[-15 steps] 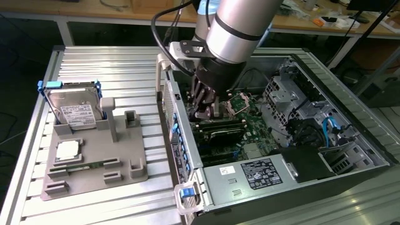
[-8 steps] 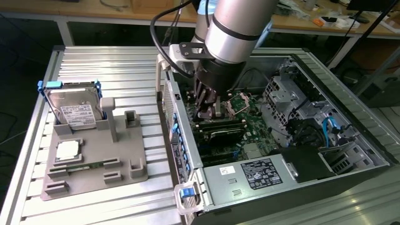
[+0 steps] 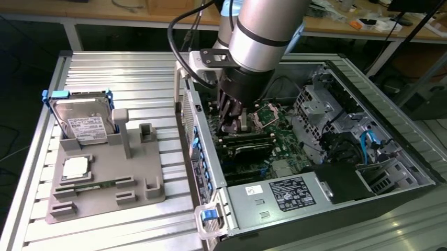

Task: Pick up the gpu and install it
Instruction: 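Press down on the gpu until it lock into place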

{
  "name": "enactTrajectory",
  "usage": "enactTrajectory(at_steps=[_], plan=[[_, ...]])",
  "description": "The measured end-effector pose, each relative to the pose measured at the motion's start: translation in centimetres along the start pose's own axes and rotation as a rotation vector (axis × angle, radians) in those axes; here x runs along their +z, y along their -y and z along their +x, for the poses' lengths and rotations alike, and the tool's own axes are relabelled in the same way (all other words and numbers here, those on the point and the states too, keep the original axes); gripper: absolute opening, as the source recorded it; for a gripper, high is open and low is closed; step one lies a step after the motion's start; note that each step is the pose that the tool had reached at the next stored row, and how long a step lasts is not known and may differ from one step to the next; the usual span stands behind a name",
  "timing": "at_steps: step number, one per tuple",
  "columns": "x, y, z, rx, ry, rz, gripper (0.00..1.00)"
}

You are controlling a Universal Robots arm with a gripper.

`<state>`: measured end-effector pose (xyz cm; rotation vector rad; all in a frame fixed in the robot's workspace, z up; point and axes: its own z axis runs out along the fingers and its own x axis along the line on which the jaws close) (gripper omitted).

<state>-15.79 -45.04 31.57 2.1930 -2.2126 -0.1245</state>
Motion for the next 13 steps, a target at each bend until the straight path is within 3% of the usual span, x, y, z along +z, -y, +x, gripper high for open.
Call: enactTrajectory(at_steps=[13], plan=[[0.0,0.0,0.0,-0.001,0.0088,-0.0001,0.11]])
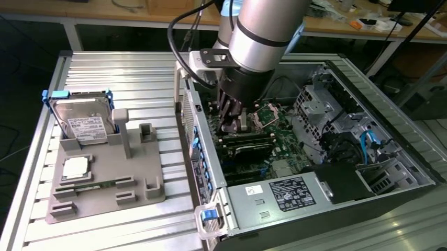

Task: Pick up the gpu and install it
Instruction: 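Press down on the gpu until it lock into place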

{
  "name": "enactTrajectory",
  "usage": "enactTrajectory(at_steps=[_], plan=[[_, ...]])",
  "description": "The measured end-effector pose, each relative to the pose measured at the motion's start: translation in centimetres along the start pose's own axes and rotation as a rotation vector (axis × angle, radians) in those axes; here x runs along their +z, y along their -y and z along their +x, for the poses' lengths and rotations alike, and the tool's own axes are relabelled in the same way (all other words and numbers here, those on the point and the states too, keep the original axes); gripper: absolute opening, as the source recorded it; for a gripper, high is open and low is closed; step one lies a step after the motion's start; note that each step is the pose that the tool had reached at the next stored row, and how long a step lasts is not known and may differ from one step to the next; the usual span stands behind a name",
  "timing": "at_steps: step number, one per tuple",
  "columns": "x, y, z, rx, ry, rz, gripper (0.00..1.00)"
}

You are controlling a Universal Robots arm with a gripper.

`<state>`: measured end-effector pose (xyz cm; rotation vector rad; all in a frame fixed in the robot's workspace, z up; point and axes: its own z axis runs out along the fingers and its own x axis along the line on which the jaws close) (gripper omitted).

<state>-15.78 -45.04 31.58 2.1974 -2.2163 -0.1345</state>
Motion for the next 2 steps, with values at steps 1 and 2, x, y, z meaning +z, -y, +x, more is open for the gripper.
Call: enactTrajectory(at_steps=[1,2], plan=[[0.0,0.0,0.0,0.0,0.0007,0.0,0.11],[0.0,0.0,0.0,0.0,0.0014,0.0,0.11]])
